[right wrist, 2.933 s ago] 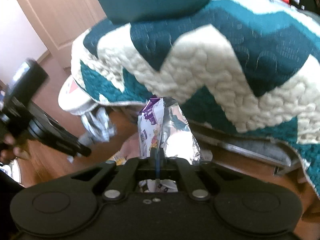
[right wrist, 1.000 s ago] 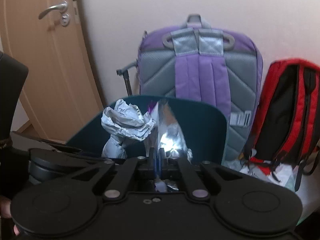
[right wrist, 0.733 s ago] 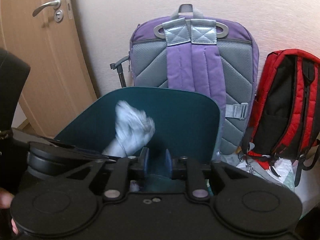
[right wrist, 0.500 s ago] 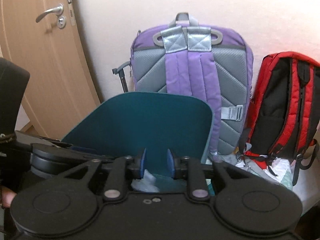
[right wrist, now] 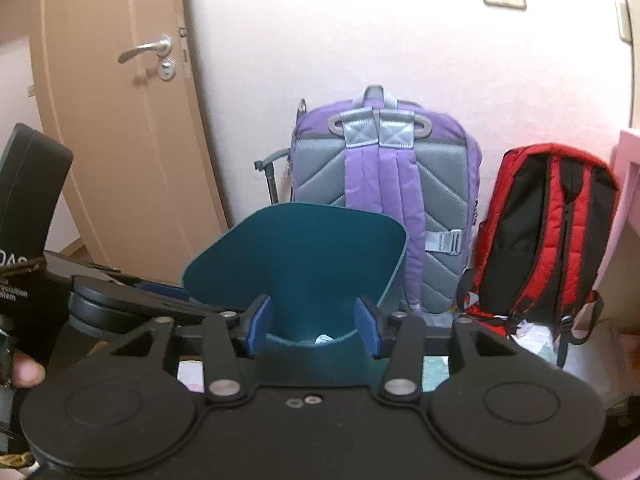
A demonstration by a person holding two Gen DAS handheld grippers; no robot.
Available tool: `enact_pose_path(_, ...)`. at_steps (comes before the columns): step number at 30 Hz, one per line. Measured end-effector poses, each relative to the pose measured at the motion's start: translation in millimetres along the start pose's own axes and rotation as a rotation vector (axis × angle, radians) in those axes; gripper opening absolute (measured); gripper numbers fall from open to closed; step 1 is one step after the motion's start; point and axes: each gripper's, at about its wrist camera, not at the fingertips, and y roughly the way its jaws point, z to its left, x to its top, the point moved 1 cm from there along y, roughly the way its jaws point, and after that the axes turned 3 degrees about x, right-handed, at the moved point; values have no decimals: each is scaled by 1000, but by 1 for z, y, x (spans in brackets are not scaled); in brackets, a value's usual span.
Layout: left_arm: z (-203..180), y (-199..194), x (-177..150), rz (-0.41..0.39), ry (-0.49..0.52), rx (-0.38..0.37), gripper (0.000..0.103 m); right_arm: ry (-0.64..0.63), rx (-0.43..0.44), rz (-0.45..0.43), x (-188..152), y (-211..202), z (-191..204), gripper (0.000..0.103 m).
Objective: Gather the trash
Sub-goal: 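Withdraw both tools from the bin and lower them back to the pile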
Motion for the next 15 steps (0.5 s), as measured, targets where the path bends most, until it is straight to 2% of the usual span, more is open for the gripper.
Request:
enact_pose_path(4, -6, -29, -13, -26, 16, -5, 67, -11, 1, -22, -5, -29, 8, 48)
enact_pose_path(8, -10, -51, -32, -38, 21, -17, 76, -21, 4, -36, -13, -53, 14, 49)
enact_pose_path(12, -15, -65, -55, -37, 44, -35, 76, -30, 14, -42, -25, -71, 18, 49)
enact_pose_path(15, -17, -69, -74, -32, 60, -51, 83, -35, 33, -29, -38, -81, 20, 49)
